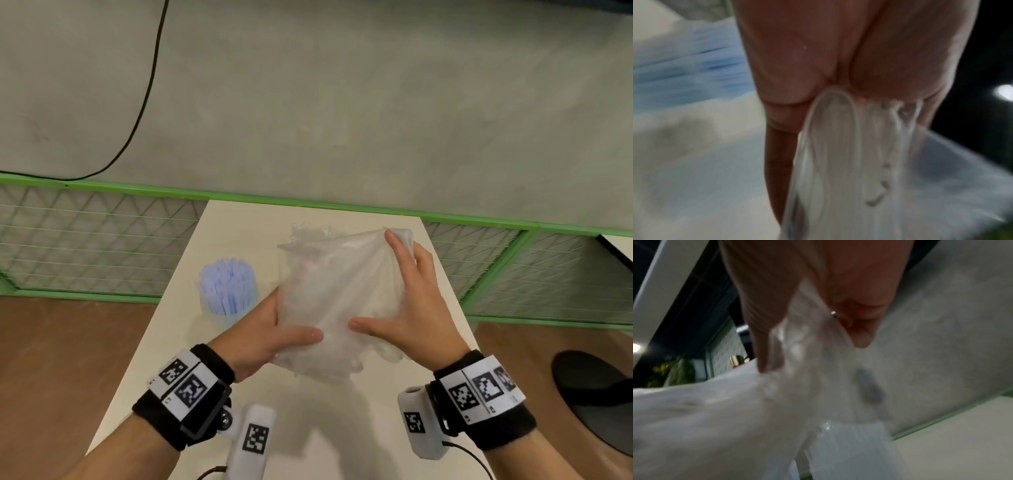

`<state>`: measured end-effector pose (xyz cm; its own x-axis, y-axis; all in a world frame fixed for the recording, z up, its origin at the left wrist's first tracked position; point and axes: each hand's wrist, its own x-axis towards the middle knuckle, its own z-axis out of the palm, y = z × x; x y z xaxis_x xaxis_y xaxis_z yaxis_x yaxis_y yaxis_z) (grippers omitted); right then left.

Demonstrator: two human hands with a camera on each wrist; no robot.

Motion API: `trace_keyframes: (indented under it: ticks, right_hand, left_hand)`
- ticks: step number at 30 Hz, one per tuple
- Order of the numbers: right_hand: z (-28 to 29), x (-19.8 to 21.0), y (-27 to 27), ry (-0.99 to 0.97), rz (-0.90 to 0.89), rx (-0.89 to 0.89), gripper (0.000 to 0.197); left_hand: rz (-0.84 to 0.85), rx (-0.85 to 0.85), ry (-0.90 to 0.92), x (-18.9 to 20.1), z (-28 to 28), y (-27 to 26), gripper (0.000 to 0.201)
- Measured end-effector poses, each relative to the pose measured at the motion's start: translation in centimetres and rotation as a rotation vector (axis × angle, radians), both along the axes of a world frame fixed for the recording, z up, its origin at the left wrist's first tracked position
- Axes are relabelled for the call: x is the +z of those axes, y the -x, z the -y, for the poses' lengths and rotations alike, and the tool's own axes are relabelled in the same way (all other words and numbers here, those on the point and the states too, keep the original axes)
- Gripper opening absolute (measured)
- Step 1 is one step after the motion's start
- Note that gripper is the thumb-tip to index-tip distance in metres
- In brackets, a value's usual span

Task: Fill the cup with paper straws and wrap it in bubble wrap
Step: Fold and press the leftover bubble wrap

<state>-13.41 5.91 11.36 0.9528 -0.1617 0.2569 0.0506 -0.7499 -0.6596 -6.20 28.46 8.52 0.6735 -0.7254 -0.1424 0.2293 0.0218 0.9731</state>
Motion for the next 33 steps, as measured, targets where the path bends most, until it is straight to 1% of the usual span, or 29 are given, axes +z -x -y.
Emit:
trace_keyframes:
  ticks: [2,4,6,7,8,10,12,14,15,16,17,19,20,21,23,24,25,26,27,28,29,30,32,33]
  right_hand:
    - [-1.0,-0.6,-0.2,0.119,-0.069,-0.100,0.125]
    - [-2.2,-1.0,-0.4,0.212,-0.094,-0.149,0.123]
    - [-3.3,-0.9,-0.4,0.267,-0.044,-0.104,0.119]
    - [-3.8,-0.9,-0.3,0.252,0.007,-0.036,0.116]
    - [-4.3,-0.8,-0.2,0.193,0.054,0.057,0.111]
    - [-5.1,-0.6,0.2,-0.009,0.089,0.241,0.102]
    - [-5.5,-0.5,0.5,-0.191,0.081,0.329,0.093]
    - [-5.2,-0.2,0.8,-0.343,0.049,0.354,0.082]
    - [-4.9,-0.1,0.9,-0.392,0.020,0.372,0.078]
    - [-4.7,0.0,1.0,-0.414,-0.008,0.402,0.077]
    - [-4.5,0.1,1.0,-0.424,-0.028,0.437,0.078]
    - [-4.4,0.2,0.9,-0.498,-0.041,0.497,0.079]
    - [-4.4,0.3,0.8,-0.554,-0.010,0.477,0.077]
    - [-4.2,0.3,0.6,-0.585,0.059,0.399,0.073]
    - [-3.0,0.1,0.0,-0.503,0.187,0.136,0.068]
    - [-2.3,0.0,-0.3,-0.437,0.160,0.047,0.072]
    - [-1.8,0.2,-0.4,-0.405,0.059,0.045,0.080]
    - [-1.3,0.2,-0.6,-0.419,-0.077,0.119,0.083]
    - [-1.1,0.2,-0.7,-0.487,-0.207,0.242,0.078]
    - [-1.2,0.2,-0.7,-0.568,-0.302,0.358,0.066]
    - [-1.4,0.3,-0.6,-0.646,-0.338,0.429,0.053]
    - [-1.7,0.4,-0.6,-0.698,-0.329,0.435,0.045]
    - [-2.2,0.2,-0.7,-0.752,-0.234,0.379,0.041]
    - [-2.4,0.0,-0.8,-0.773,-0.165,0.364,0.039]
  left_hand:
    - [0.212,0.027,-0.111,0.1,0.7,0.3,0.067]
    - [0.405,0.077,-0.224,0.4,1.4,0.6,0.069]
    - [0.551,0.136,-0.331,0.6,2.0,1.1,0.076]
    - [0.601,0.158,-0.371,0.5,2.3,1.1,0.078]
    - [0.631,0.174,-0.392,0.4,2.5,1.1,0.078]
    - [0.631,0.165,-0.371,0.7,3.0,1.1,0.079]
    - [0.553,0.095,-0.305,0.8,3.0,1.0,0.083]
    - [0.390,-0.006,-0.202,1.2,2.4,0.9,0.084]
    - [0.280,-0.048,-0.142,1.4,1.9,0.9,0.081]
    - [0.178,-0.073,-0.073,1.7,1.6,0.9,0.076]
    - [0.121,-0.076,-0.030,1.8,1.4,1.0,0.072]
    - [0.135,-0.027,-0.025,1.8,1.4,1.1,0.069]
    - [0.174,0.007,-0.046,1.7,1.4,1.1,0.071]
    - [0.204,0.019,-0.074,1.4,1.3,1.0,0.073]
    - [0.223,-0.020,-0.112,1.3,1.0,1.0,0.072]
    - [0.225,-0.059,-0.123,1.4,0.8,1.0,0.070]
    - [0.225,-0.102,-0.142,1.5,0.6,1.0,0.067]
    - [0.231,-0.145,-0.159,1.8,0.5,1.0,0.065]
    - [0.243,-0.188,-0.180,2.0,0.5,1.0,0.062]
    - [0.254,-0.227,-0.192,2.2,0.5,1.1,0.060]
    - [0.256,-0.252,-0.200,2.5,0.6,1.1,0.058]
    - [0.245,-0.254,-0.196,2.7,0.7,1.2,0.055]
    - [0.217,-0.212,-0.172,3.0,1.0,1.4,0.048]
    - [0.215,-0.177,-0.157,3.1,1.1,1.5,0.048]
